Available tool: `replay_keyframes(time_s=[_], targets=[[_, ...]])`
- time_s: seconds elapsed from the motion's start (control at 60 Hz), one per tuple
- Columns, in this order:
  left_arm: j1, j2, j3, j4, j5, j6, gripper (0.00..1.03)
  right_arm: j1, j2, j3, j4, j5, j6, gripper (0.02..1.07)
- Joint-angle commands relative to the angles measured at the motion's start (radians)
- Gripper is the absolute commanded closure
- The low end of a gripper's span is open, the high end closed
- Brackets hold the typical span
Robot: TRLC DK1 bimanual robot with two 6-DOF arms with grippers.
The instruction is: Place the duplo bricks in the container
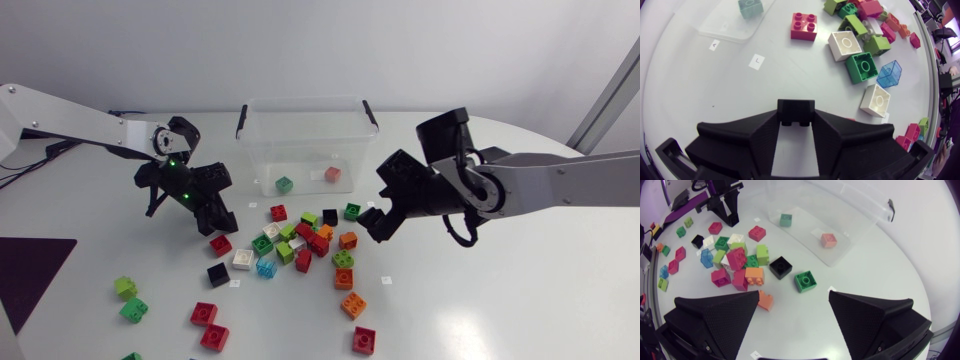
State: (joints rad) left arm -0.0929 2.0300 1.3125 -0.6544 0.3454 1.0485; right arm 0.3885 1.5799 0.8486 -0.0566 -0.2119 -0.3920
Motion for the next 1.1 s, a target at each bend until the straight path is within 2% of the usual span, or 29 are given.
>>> replay_keyframes(time_s=[0.0,0.417,0.717,0.783,0.85,1.0,1.083], targets=[[-0.001,-0.031,0.024,-0.047,0.032,0.024,0.88,-0.019,0.075,-0.013,0.035,-0.02,-0.056,0.07],[-0.022,-0.277,-0.033,-0.123,0.098,-0.05,0.87,-0.111,0.27,0.073,0.104,-0.139,-0.179,0.07],[-0.107,-0.399,0.027,-0.119,0.136,-0.231,0.87,-0.134,0.373,0.164,0.126,-0.195,-0.197,0.07],[-0.117,-0.406,0.053,-0.079,0.141,-0.306,0.87,-0.128,0.393,0.181,0.136,-0.195,-0.199,0.07],[-0.126,-0.404,0.073,-0.063,0.149,-0.337,0.87,-0.125,0.419,0.198,0.146,-0.196,-0.199,0.07],[-0.145,-0.396,0.087,0.042,0.15,-0.438,0.87,-0.12,0.462,0.225,0.162,-0.211,-0.199,0.07],[-0.154,-0.383,0.099,0.105,0.15,-0.493,0.87,-0.108,0.48,0.231,0.175,-0.211,-0.2,0.12]])
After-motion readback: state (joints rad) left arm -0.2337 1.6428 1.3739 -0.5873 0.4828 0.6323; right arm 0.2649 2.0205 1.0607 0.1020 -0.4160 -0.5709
